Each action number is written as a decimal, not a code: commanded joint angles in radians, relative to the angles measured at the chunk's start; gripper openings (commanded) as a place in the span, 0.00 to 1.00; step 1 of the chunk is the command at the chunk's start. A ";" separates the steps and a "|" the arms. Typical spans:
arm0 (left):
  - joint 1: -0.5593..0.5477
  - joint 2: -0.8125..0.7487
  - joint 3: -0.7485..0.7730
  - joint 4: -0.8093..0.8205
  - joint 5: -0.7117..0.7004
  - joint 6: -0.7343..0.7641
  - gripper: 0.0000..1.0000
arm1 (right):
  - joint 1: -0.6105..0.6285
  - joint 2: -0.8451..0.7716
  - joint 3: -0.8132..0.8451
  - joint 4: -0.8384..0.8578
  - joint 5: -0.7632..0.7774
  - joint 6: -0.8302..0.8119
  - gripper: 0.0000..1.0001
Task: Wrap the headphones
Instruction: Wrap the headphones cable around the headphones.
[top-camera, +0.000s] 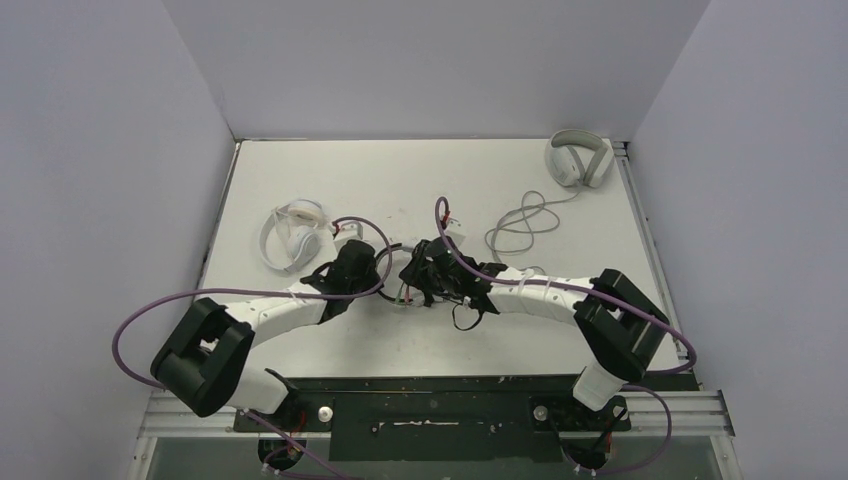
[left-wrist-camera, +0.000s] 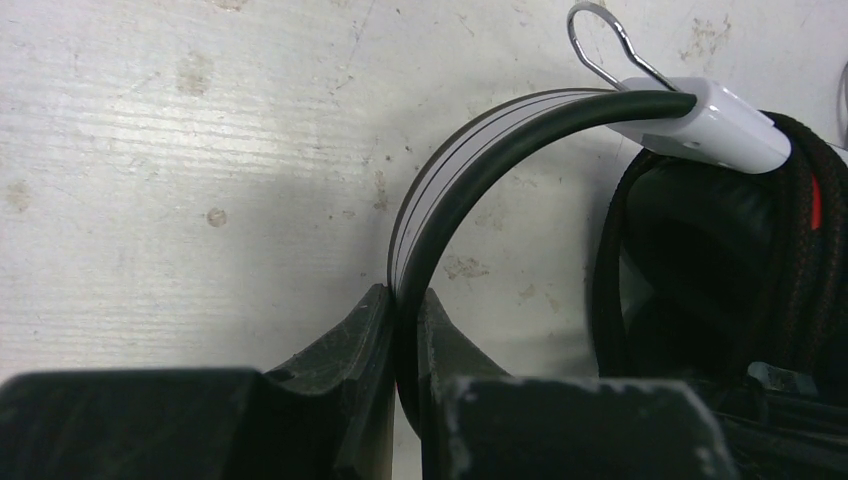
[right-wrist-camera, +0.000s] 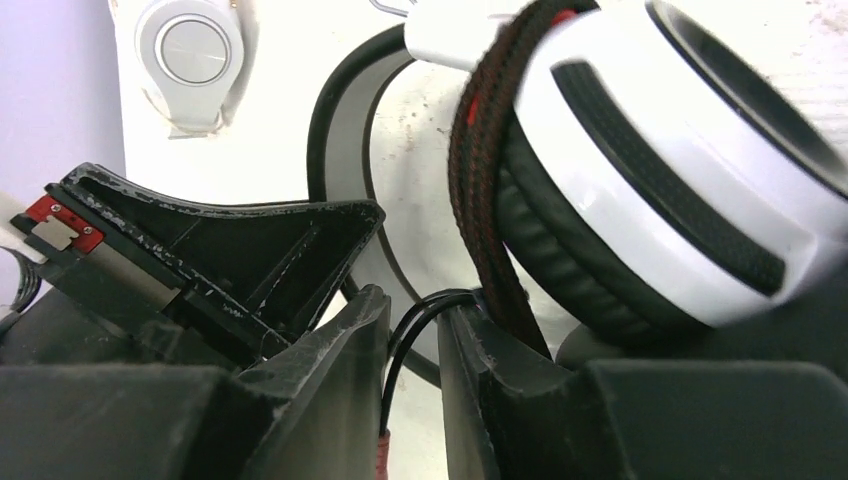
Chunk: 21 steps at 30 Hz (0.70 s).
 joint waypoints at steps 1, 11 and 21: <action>-0.031 0.008 0.065 0.068 0.116 0.020 0.00 | -0.008 0.012 0.063 0.033 0.080 -0.003 0.26; -0.035 0.022 0.081 0.055 0.120 0.020 0.00 | -0.010 0.047 0.097 0.004 0.079 -0.022 0.31; -0.035 0.013 0.092 0.034 0.118 0.013 0.00 | -0.016 0.080 0.144 -0.022 0.046 -0.062 0.34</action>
